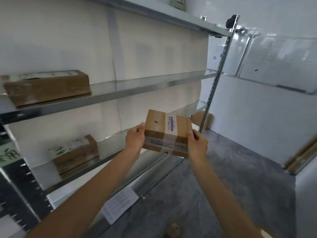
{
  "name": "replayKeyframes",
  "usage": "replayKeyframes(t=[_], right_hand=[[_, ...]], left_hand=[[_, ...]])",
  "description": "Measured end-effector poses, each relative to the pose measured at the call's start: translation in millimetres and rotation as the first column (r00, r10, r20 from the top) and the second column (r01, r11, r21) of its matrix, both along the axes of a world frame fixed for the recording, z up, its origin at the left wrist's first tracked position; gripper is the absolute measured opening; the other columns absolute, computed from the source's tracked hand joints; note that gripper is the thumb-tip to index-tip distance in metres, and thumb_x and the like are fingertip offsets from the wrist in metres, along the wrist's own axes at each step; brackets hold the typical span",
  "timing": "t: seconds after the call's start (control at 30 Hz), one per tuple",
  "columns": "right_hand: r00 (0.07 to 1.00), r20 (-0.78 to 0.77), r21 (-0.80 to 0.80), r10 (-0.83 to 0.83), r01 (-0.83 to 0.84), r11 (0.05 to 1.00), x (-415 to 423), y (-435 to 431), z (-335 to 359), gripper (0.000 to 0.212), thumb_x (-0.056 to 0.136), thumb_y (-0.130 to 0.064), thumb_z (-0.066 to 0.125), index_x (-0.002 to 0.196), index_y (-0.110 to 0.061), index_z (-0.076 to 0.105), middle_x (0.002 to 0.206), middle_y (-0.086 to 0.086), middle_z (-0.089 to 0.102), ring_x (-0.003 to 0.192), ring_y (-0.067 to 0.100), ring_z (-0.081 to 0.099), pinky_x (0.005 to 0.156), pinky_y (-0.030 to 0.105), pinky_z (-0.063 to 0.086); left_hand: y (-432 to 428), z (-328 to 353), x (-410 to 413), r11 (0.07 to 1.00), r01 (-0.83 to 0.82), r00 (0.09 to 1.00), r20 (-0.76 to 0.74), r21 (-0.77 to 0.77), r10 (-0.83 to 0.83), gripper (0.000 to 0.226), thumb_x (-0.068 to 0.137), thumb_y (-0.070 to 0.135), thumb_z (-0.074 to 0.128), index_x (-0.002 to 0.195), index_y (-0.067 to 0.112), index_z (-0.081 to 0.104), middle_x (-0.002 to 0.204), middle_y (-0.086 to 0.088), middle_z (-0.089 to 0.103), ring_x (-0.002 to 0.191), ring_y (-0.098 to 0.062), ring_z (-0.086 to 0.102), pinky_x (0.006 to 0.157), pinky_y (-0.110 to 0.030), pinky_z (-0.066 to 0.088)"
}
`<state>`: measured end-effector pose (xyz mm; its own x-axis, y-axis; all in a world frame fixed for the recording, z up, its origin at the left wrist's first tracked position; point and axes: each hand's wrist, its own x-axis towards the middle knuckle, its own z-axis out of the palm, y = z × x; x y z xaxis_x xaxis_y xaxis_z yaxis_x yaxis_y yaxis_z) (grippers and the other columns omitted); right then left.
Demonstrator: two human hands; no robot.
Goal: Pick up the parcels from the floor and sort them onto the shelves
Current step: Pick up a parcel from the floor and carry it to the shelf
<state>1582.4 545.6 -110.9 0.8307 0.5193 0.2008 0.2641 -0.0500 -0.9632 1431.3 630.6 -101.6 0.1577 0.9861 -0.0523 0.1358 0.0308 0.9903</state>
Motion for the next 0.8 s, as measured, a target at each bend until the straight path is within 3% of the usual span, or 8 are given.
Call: replayKeyframes(t=[0.1,0.3,0.4,0.57,0.67,0.8], right_hand=[[0.999,-0.037,0.007,0.021,-0.021,1.000,-24,-6,2,0.026,0.094,-0.023,0.048,0.108,-0.010,0.066,0.087,-0.002,0.059,0.075,0.010,0.052,0.075,0.027,0.043],[0.988,-0.038,0.065,0.148,-0.146,0.987,-70,-15,20,0.020,0.095,-0.027,0.046,0.103,-0.021,0.063,0.087,-0.006,0.057,0.075,0.004,0.053,0.065,0.016,0.038],[0.982,-0.045,0.050,0.182,-0.180,0.982,-94,-17,26,0.028,0.095,-0.029,0.046,0.112,-0.016,0.064,0.101,0.002,0.059,0.087,0.015,0.055,0.077,0.025,0.041],[0.968,-0.081,0.055,0.236,-0.232,0.971,-140,-20,30,0.028,0.096,-0.028,0.044,0.113,-0.015,0.062,0.102,0.003,0.059,0.089,0.018,0.054,0.082,0.028,0.043],[0.958,-0.106,0.070,0.266,-0.260,0.963,-162,-20,33,0.017,0.096,-0.027,0.045,0.100,-0.019,0.060,0.088,-0.004,0.056,0.076,0.011,0.052,0.077,0.026,0.042],[0.949,-0.063,0.049,0.309,-0.307,0.951,-202,-21,35,0.014,0.097,-0.029,0.045,0.091,-0.022,0.055,0.085,-0.005,0.054,0.072,0.006,0.050,0.067,0.016,0.038]], left_hand=[[-16,6,-24,0.999,-0.053,0.998,-0.019,-0.003,0.052,0.037,0.100,0.035,0.026,0.100,0.017,0.058,0.104,-0.011,0.060,0.101,-0.026,0.057,0.098,-0.046,0.047],[-32,12,-73,0.989,-0.141,0.989,-0.041,0.052,0.143,0.042,0.101,0.032,0.024,0.107,0.014,0.061,0.100,-0.005,0.059,0.089,-0.018,0.054,0.079,-0.030,0.038],[-34,15,-97,0.982,-0.171,0.984,-0.040,0.079,0.175,0.042,0.101,0.031,0.026,0.102,0.014,0.064,0.097,-0.006,0.061,0.080,-0.014,0.055,0.067,-0.025,0.041],[-40,22,-143,0.966,-0.220,0.967,-0.097,0.136,0.234,0.043,0.100,0.030,0.025,0.097,0.013,0.065,0.100,-0.016,0.065,0.094,-0.028,0.061,0.087,-0.040,0.049],[-45,24,-168,0.961,-0.228,0.965,-0.095,0.154,0.244,0.039,0.101,0.030,0.025,0.094,0.018,0.062,0.100,-0.014,0.065,0.093,-0.028,0.061,0.087,-0.040,0.049],[-52,26,-211,0.951,-0.268,0.956,-0.081,0.156,0.283,0.040,0.101,0.030,0.026,0.107,0.015,0.063,0.108,-0.014,0.063,0.100,-0.029,0.059,0.094,-0.042,0.048]])
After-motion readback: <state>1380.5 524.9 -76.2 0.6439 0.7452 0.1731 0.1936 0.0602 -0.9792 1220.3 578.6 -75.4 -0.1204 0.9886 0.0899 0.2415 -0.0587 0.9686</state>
